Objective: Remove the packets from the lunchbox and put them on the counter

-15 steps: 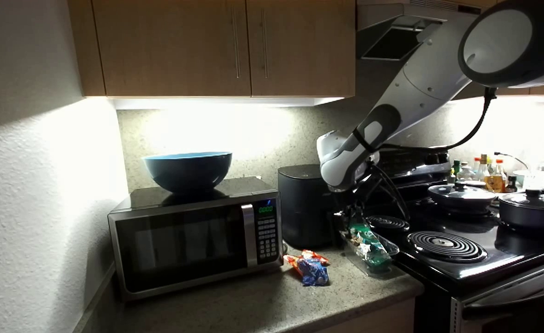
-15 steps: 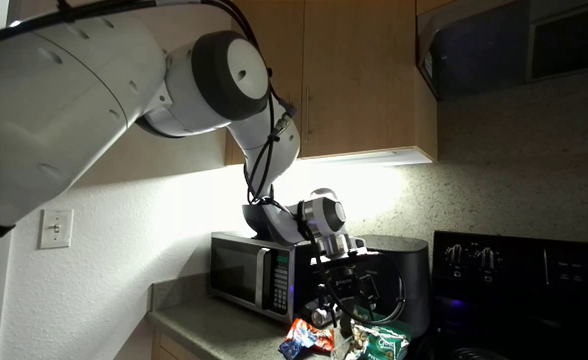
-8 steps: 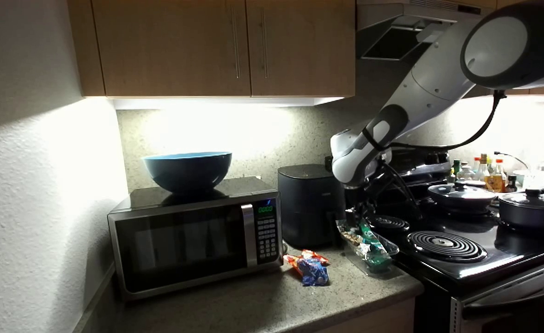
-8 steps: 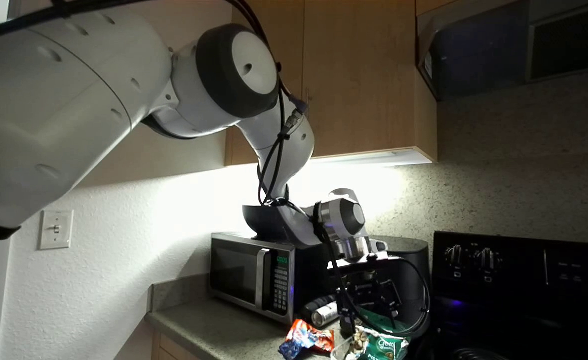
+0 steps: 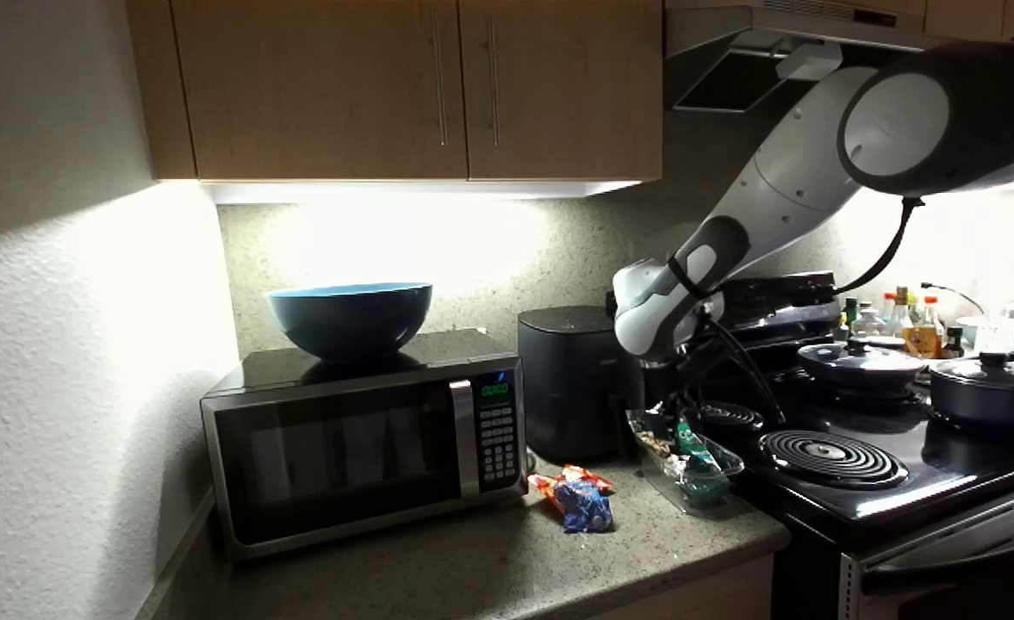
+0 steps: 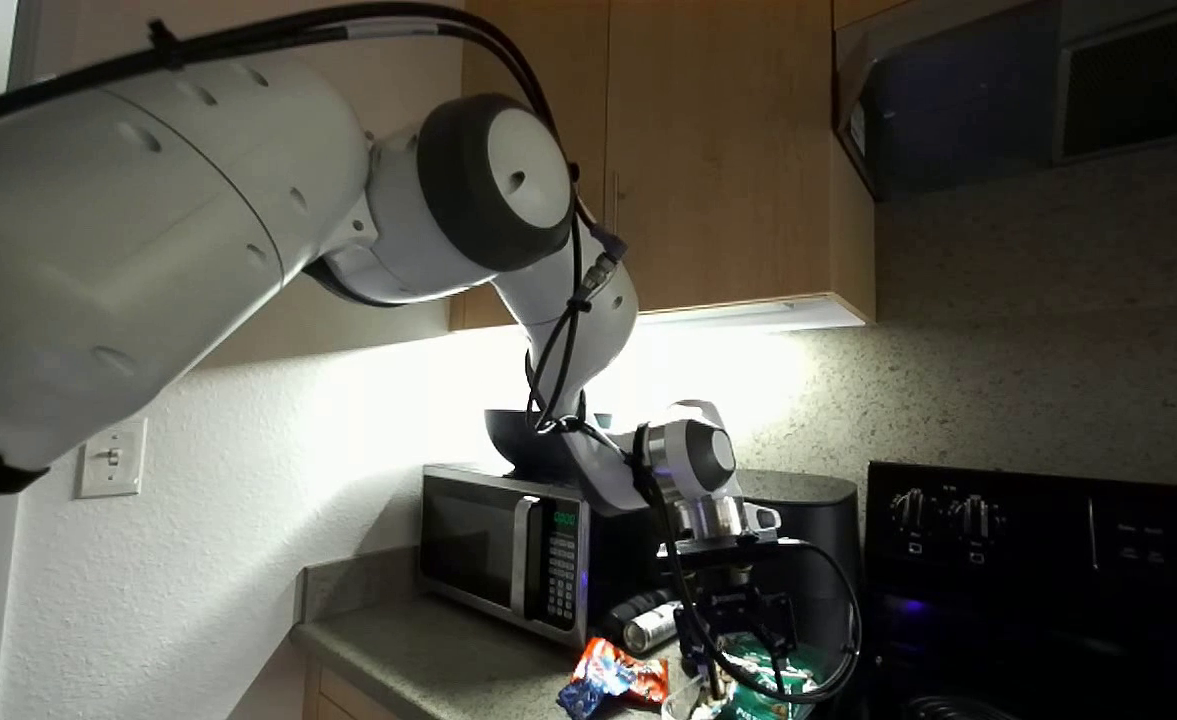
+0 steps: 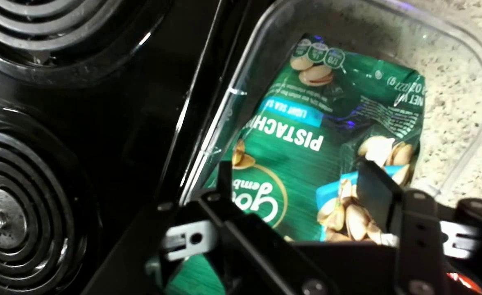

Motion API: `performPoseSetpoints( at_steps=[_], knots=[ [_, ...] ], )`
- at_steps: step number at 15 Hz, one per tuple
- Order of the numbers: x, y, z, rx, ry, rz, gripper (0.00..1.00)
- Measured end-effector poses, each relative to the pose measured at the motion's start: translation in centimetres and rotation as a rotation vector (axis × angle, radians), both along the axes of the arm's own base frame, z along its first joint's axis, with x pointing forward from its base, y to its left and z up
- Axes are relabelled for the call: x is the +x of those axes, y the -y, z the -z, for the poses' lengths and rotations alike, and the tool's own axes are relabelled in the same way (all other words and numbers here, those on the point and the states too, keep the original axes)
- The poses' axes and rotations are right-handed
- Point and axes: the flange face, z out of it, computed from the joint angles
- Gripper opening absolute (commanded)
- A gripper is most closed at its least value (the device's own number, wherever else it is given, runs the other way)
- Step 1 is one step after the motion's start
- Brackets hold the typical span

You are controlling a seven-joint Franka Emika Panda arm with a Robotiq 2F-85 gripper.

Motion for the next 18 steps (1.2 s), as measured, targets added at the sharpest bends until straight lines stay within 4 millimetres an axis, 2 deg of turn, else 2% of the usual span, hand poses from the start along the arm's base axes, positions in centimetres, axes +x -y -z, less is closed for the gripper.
performPoseSetpoints(
  at_steps=[7, 9, 15, 18],
  knots=[
    [1.0, -0.6, 0.6, 0.006, -0.04, 0.0, 0.04],
    [1.2, -0.6, 0.6, 0.006, -0.043, -0.001, 0.0],
    [1.4, -0.8, 0.7, 0.008, -0.041, -0.004, 0.0],
    [1.7, -1.4, -0.3, 0.017, -0.025, -0.008, 0.0]
  ],
)
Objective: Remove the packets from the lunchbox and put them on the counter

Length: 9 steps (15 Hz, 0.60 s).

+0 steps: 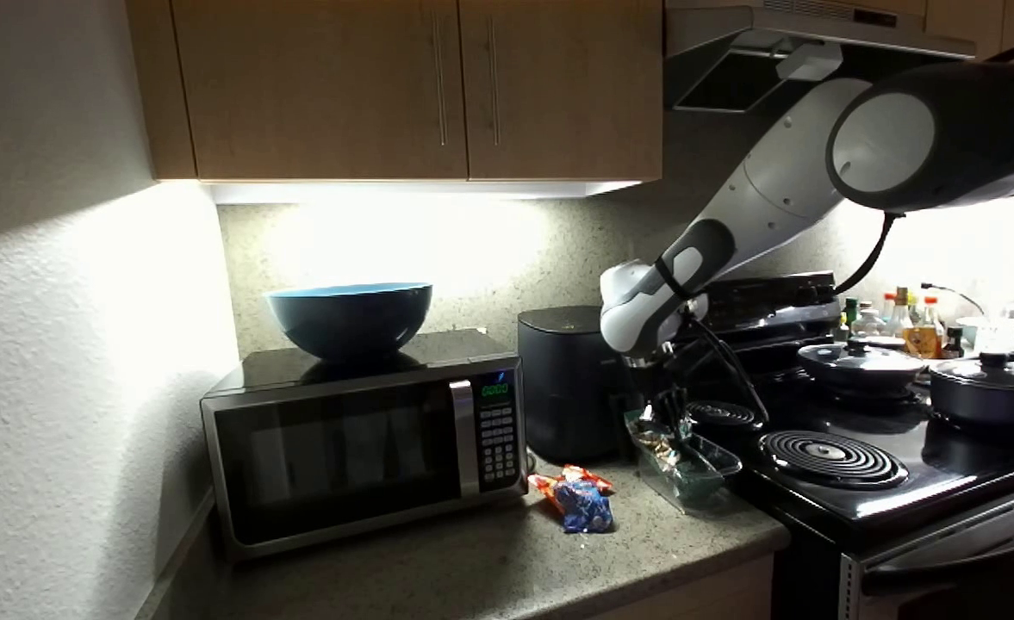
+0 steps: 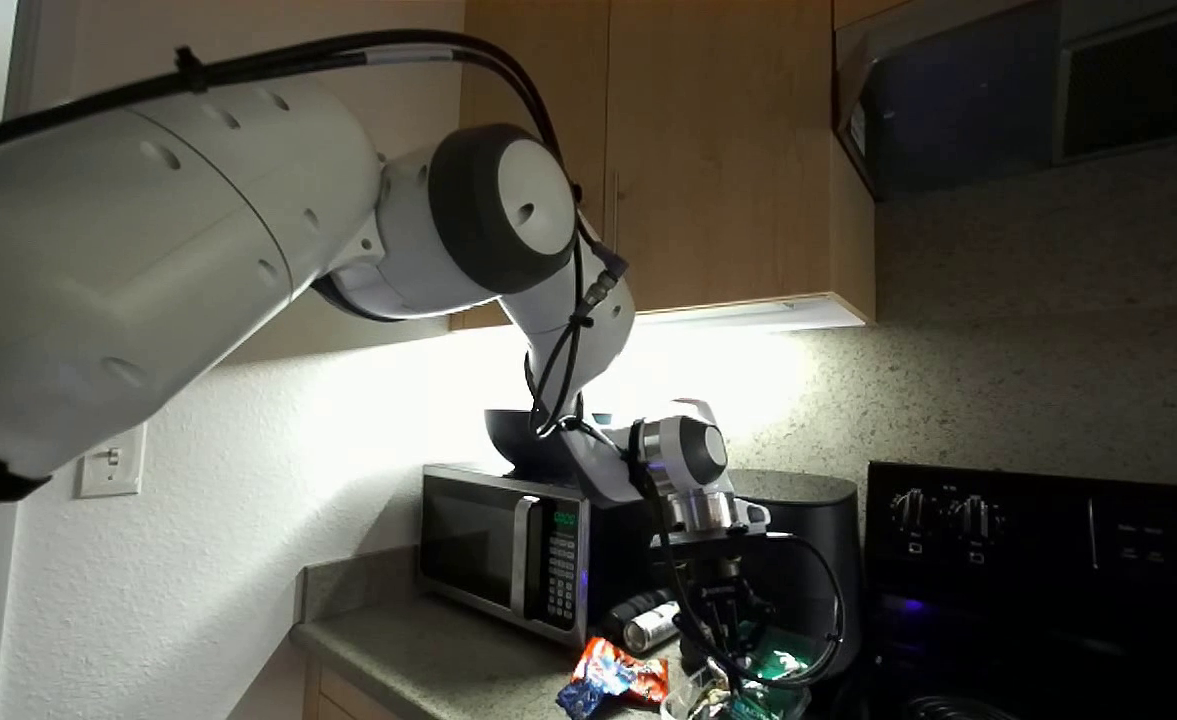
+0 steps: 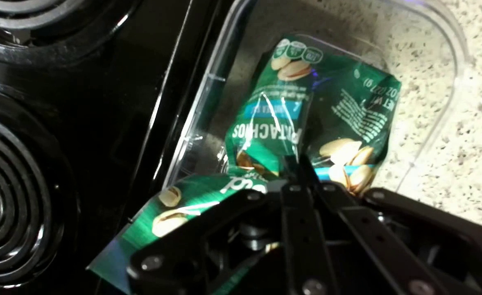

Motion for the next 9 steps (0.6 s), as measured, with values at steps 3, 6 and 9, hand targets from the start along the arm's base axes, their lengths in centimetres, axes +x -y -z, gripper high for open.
performPoseSetpoints(
  at_steps=[3, 6, 9],
  knots=[
    [-0.2, -1.3, -3.0, -0.009, 0.028, -0.013, 0.0],
    [-1.4, -3.0, -7.2, -0.064, 0.06, -0.027, 0.0],
    [-2.8, -5.3, -11.1, -0.106, 0.091, -0.066, 0.0]
  ],
)
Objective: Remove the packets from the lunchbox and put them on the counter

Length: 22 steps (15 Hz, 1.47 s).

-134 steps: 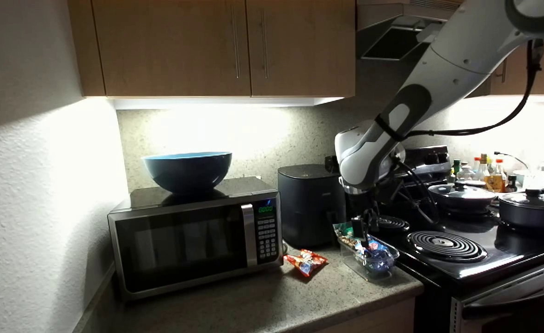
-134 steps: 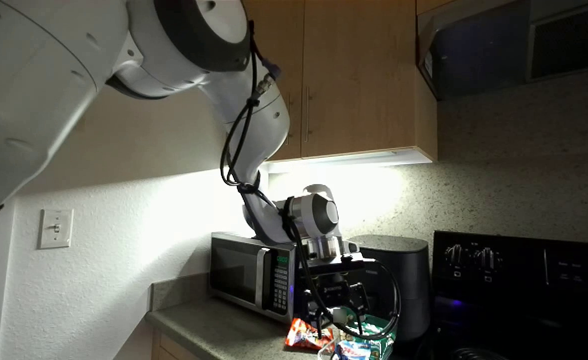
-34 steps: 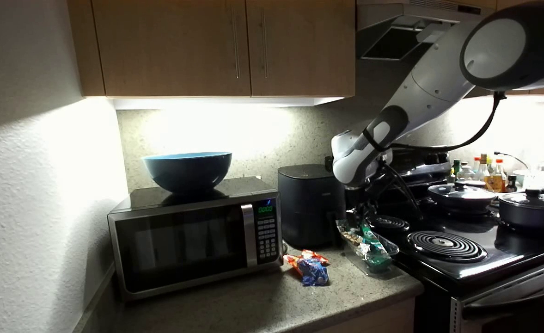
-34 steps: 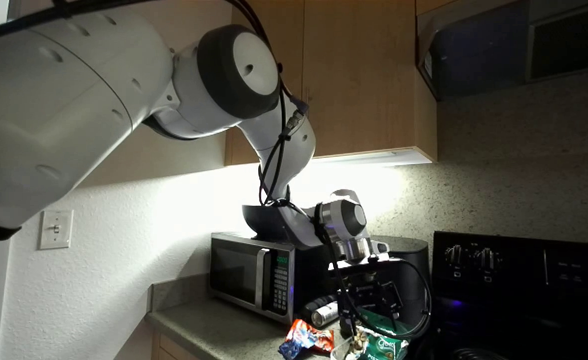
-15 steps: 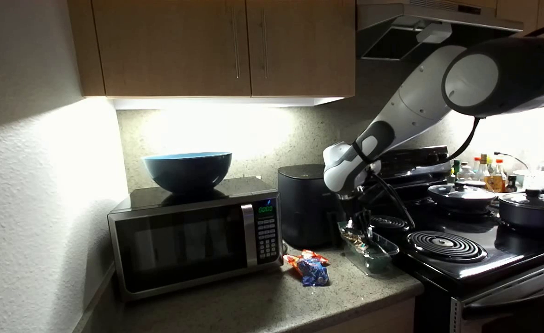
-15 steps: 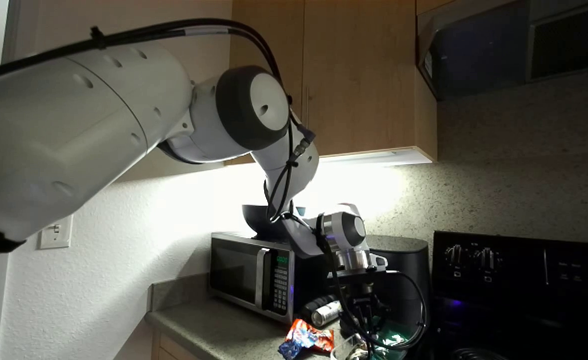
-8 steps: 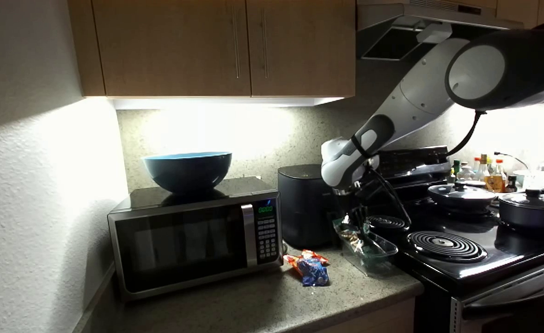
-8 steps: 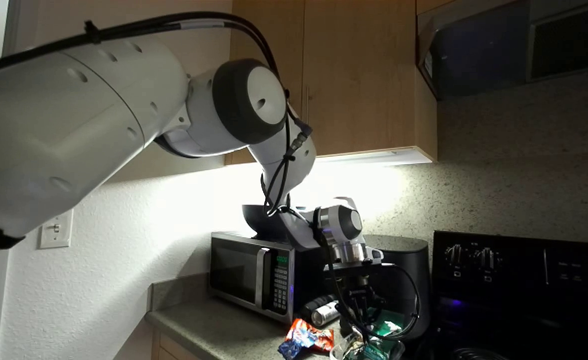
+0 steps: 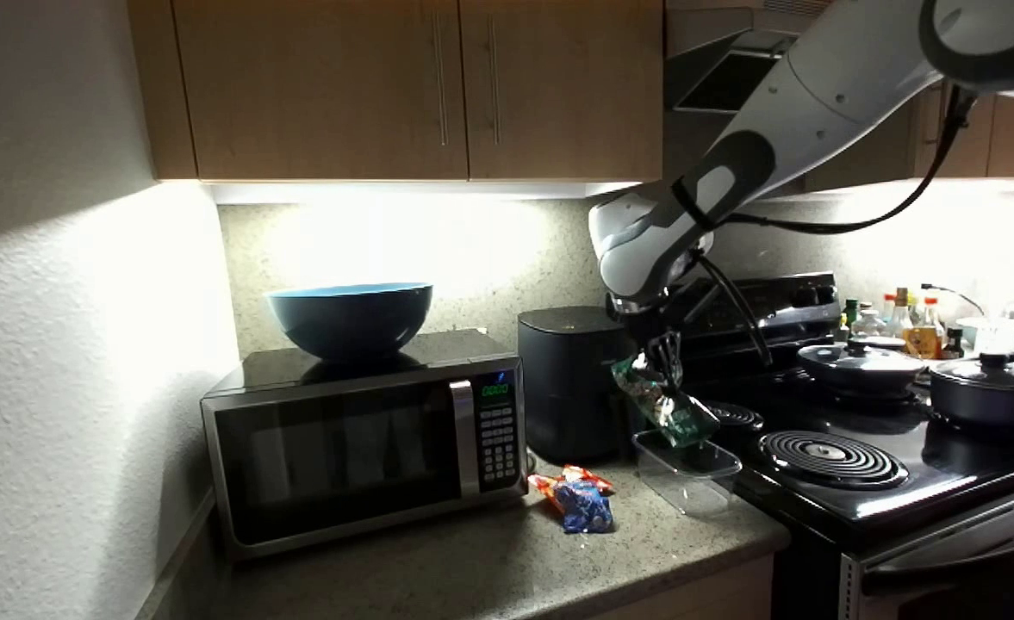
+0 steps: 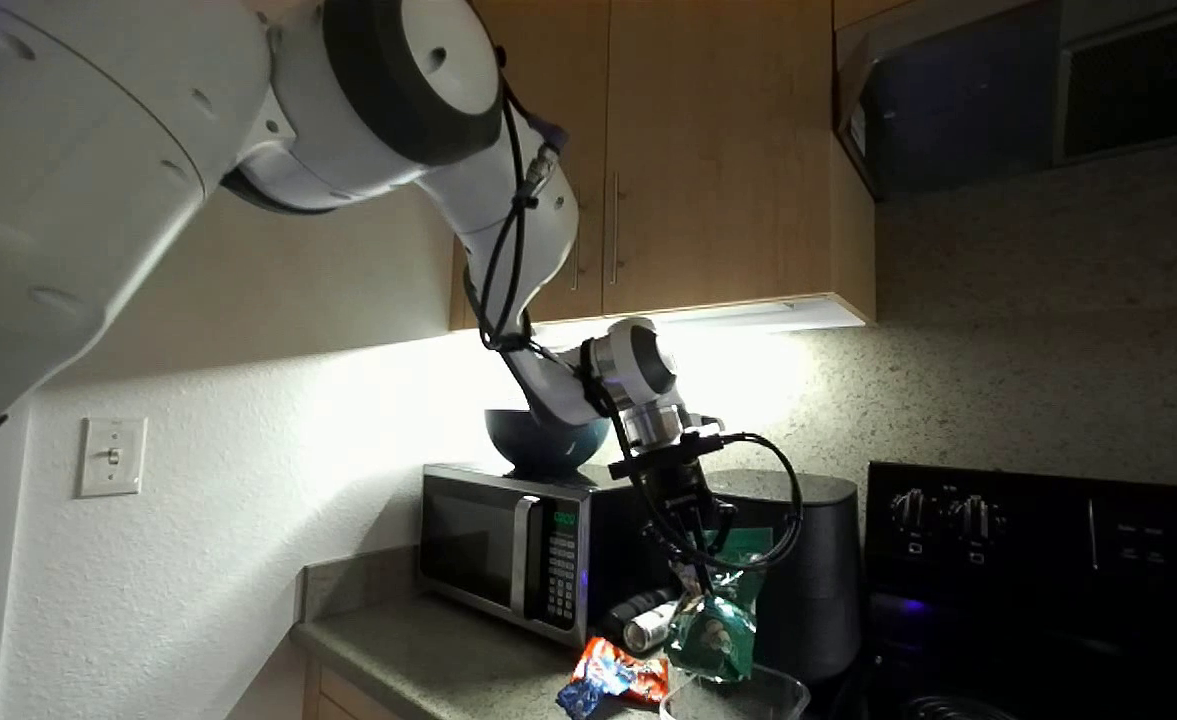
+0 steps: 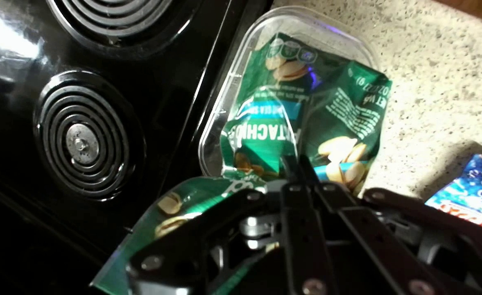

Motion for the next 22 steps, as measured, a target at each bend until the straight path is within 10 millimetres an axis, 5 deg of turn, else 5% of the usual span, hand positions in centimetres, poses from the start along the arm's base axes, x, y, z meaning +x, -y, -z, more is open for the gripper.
performPoseSetpoints(
  at_steps=[5, 11, 14, 19, 20, 21, 22],
  knots=[
    [-0.4, -5.6, -3.2, 0.002, 0.042, -0.103, 0.0],
    [0.8, -12.3, -1.4, 0.084, 0.049, -0.278, 0.0],
    [1.1, -12.8, 2.0, 0.155, -0.013, -0.343, 0.0],
    [1.6, -10.5, 8.4, 0.22, -0.145, -0.426, 0.0],
    [1.7, -9.9, 9.2, 0.225, -0.165, -0.431, 0.07],
    [1.9, -9.5, 9.9, 0.229, -0.18, -0.432, 0.27],
    [2.1, -9.1, 10.4, 0.232, -0.191, -0.43, 0.32]
  ],
)
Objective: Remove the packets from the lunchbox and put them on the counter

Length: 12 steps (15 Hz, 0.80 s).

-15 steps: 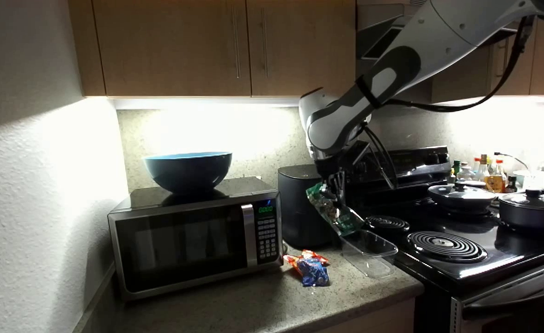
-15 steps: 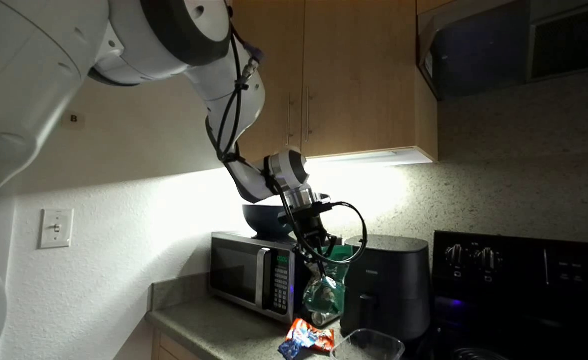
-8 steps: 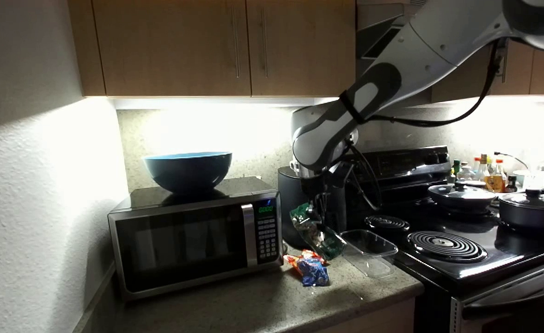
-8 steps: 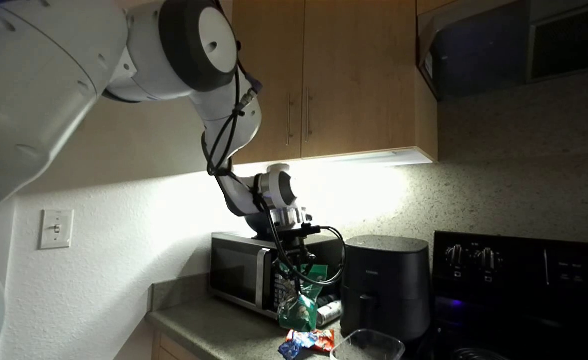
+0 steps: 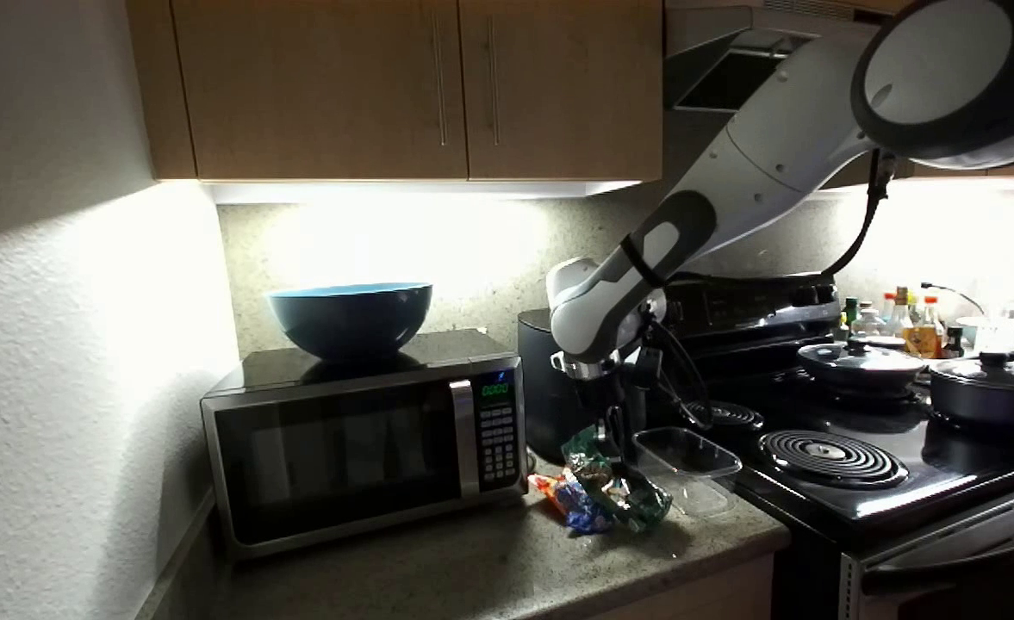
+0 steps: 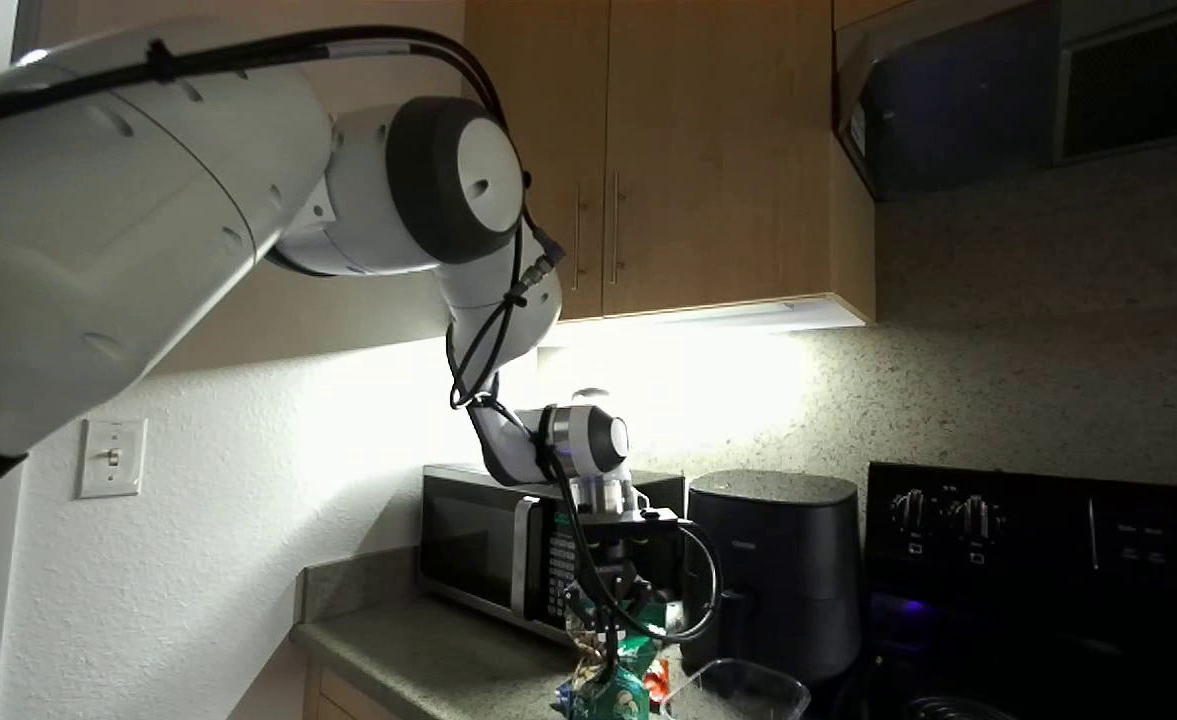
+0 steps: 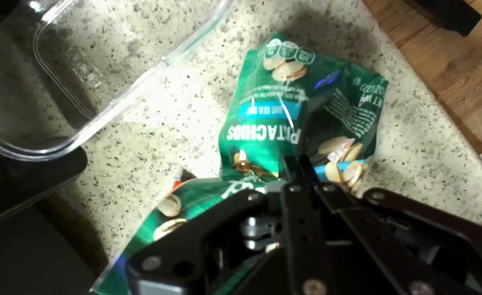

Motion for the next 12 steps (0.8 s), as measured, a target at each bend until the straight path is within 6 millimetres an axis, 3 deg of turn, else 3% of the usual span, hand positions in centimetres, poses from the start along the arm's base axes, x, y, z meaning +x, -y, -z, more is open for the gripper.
performPoseSetpoints(
  at_steps=[6, 10, 11, 12],
  knots=[
    [1.1, 0.3, -1.0, -0.012, 0.018, -0.003, 0.7],
    [1.2, 0.0, -4.5, -0.021, 0.052, -0.008, 0.96],
    [0.9, 0.0, -5.7, -0.024, 0.057, -0.005, 0.78],
    [0.6, 0.1, -6.9, -0.027, 0.058, -0.002, 0.84]
  ],
)
